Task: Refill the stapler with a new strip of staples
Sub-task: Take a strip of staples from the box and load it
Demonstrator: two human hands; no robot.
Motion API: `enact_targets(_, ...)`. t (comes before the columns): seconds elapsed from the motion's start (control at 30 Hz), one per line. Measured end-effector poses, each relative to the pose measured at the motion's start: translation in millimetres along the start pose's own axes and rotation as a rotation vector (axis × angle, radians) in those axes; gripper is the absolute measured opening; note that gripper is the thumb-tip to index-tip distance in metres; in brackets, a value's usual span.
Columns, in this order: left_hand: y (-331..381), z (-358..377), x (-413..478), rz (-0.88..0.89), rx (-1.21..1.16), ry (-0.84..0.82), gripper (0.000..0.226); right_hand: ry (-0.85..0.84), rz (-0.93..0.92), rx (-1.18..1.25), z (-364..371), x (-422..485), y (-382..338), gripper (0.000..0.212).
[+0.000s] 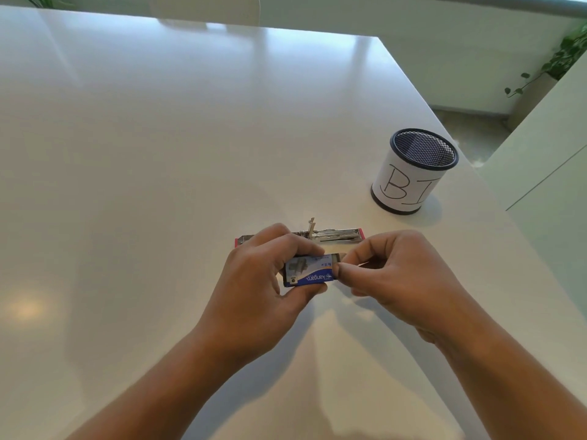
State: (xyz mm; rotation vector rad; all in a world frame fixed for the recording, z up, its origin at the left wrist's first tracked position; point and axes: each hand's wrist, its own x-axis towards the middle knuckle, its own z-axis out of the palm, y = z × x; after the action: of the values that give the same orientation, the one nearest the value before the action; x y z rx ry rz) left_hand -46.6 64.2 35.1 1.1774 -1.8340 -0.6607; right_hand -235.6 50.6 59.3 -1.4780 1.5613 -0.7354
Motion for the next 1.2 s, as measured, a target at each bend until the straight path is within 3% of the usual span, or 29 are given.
enact_targets(0.1,0.7,1.7,-0.4,-0.010,0.001,0.008,0.033,0.025,0.008,-0.027,1.0,1.2,2.4,0.006)
enact_targets(0.43,0.6,1.8,-0.8,-0.047,-0.008,0.013,0.034,-0.025,0.067,0.170,-1.7,1.1,-1.9,0.017)
enact_targets(0.67,-0.9,1.7,-0.9,-0.063,-0.020,0.000,0.035,0.011,0.061,0.137,-1.5,1.2,-0.7,0.018)
enact_targets(0.77,-1.0,1.7,-1.1,-0.062,-0.009,-0.005,0.035,-0.043,0.074,0.174,-0.7,0.7,-1.0,0.014)
enact_targets(0.9,-0.7,1.0,-0.6,-0.069,-0.019,-0.015,0.034,-0.098,0.088,0.199,-2.7,-0.4,-2.2,0.035)
enact_targets(1.03,-0.8,-0.8,-0.1,-0.086,-0.071,-0.024,0.035,-0.156,0.137,0.323,-5.2,2.0,-1.6,0.025)
enact_targets(1.2,-1.6,-1.5,0.4,-0.092,-0.102,-0.044,0.035,-0.181,0.167,0.339,-7.2,4.7,0.5,0.027)
